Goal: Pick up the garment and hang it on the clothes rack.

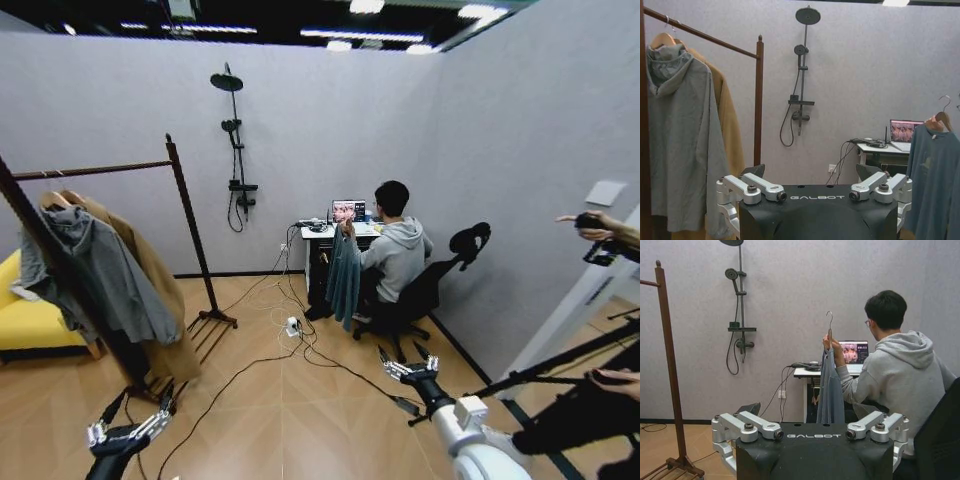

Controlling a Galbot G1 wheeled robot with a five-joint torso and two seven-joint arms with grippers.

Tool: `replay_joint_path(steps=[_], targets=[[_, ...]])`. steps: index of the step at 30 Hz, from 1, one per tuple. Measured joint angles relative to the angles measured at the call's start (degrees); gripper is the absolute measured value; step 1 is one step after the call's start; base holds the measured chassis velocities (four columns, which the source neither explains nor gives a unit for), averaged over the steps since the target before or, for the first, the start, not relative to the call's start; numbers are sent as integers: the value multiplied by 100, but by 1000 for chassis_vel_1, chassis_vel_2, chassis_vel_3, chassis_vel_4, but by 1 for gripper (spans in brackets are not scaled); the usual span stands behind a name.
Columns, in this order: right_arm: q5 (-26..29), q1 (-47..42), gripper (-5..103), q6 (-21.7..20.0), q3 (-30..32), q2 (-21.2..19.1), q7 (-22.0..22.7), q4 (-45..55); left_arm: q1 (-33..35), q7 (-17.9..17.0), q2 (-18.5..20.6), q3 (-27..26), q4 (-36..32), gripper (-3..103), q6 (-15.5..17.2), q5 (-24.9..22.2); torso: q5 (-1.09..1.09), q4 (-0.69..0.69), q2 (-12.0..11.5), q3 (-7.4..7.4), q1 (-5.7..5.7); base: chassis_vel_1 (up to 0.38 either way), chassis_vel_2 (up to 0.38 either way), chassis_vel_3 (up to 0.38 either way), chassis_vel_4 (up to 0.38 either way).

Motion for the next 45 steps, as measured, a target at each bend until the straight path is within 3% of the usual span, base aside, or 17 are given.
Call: replay_joint_path(steps=[2,5,6,9,11,13,17,19,22,25,27,28,30,31,34,40,45], targets=[[-9,8,100,3,-10,10,0,-17,0,0,0,0,1,100,0,0,-12,-1,0,-1,0,-375,367,383,-365],[-20,14,100,7,-20,20,0,-31,-1,0,0,0,1,100,0,0,-11,-3,0,-1,0,-370,372,395,-369],[-31,19,100,10,-27,30,0,-45,0,0,0,0,-1,100,0,0,2,0,0,0,1,-368,365,326,-366],[-66,21,100,27,-34,60,0,-59,-1,0,1,0,0,100,0,0,-13,-3,1,-1,0,-353,344,366,-352],[-82,22,100,35,-35,76,2,-75,-1,0,0,0,0,100,0,0,2,-1,-1,1,1,-343,351,358,-339],[-108,24,100,52,-37,86,10,-88,-1,-1,1,0,1,100,0,0,-14,-1,0,-1,0,-350,333,344,-330],[-234,34,100,123,-39,113,23,-152,-1,0,0,0,0,100,0,0,1,-1,-1,0,-1,-366,353,341,-352],[-282,33,100,137,-50,132,43,-176,-1,-1,1,0,0,100,0,0,-12,-3,1,-1,-1,-358,324,362,-340],[-390,73,100,216,-82,128,225,-274,0,0,0,0,0,100,0,0,2,-1,0,0,-1,-351,354,366,-353],[-426,133,100,257,-82,93,318,-342,0,-1,0,0,1,100,0,0,-7,0,-1,0,0,-327,357,356,-335],[-258,885,100,299,39,-513,367,-1060,-2,-1,1,0,1,100,0,0,-10,-3,-3,2,9,-269,263,189,-190],[-258,885,100,299,39,-513,367,-1060,-2,-1,1,0,1,100,0,0,-10,-3,-3,2,9,-189,218,75,-74],[122,1647,100,526,2,-1053,178,-1742,-2,3,1,0,0,100,0,0,0,-1,-3,2,6,-73,98,59,-95],[122,1647,100,526,2,-1053,178,-1742,-2,3,1,0,0,100,0,0,0,-1,-3,2,6,-10,65,43,-95],[545,2502,100,852,-201,-1852,-205,-2390,0,0,1,0,0,100,0,0,-7,0,2,-2,-6,0,0,0,0],[788,3256,100,741,-511,-2263,-205,-3108,1,0,0,0,1,100,0,0,-3,-3,4,-3,-10,50,-45,-42,37],[967,4132,100,1002,-939,-2438,-199,-4024,-1,0,0,0,0,100,0,0,-5,0,0,0,-1,0,0,0,0]])
